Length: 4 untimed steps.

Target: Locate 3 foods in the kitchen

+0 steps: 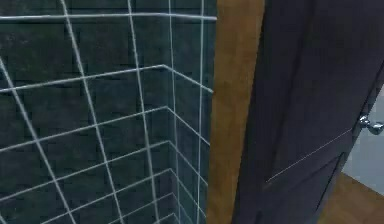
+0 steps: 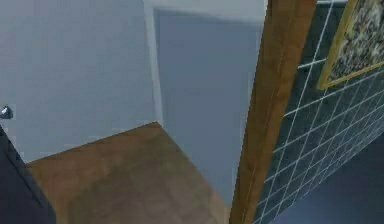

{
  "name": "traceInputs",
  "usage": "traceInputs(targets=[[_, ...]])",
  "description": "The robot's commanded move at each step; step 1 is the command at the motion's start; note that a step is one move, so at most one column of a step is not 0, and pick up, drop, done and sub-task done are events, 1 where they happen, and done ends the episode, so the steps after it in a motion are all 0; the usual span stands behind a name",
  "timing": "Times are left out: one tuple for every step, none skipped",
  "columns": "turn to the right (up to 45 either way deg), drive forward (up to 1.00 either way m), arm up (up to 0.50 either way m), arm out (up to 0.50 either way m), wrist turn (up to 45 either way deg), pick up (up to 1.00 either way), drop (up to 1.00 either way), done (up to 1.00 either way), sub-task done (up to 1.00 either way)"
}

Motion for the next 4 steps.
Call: traceInputs(targets=[[45.0, 0.00, 0.00, 0.00, 0.0, 0.00, 0.00, 0.00, 0.00], [12.0, 0.00, 0.00, 0.00, 0.0, 0.00, 0.00, 0.00, 0.00], [0.0, 1.00, 0.00, 0.00, 0.0, 0.00, 0.00, 0.00, 0.00], [0.0, 0.50, 0.00, 0.00, 0.0, 0.00, 0.00, 0.00, 0.00]])
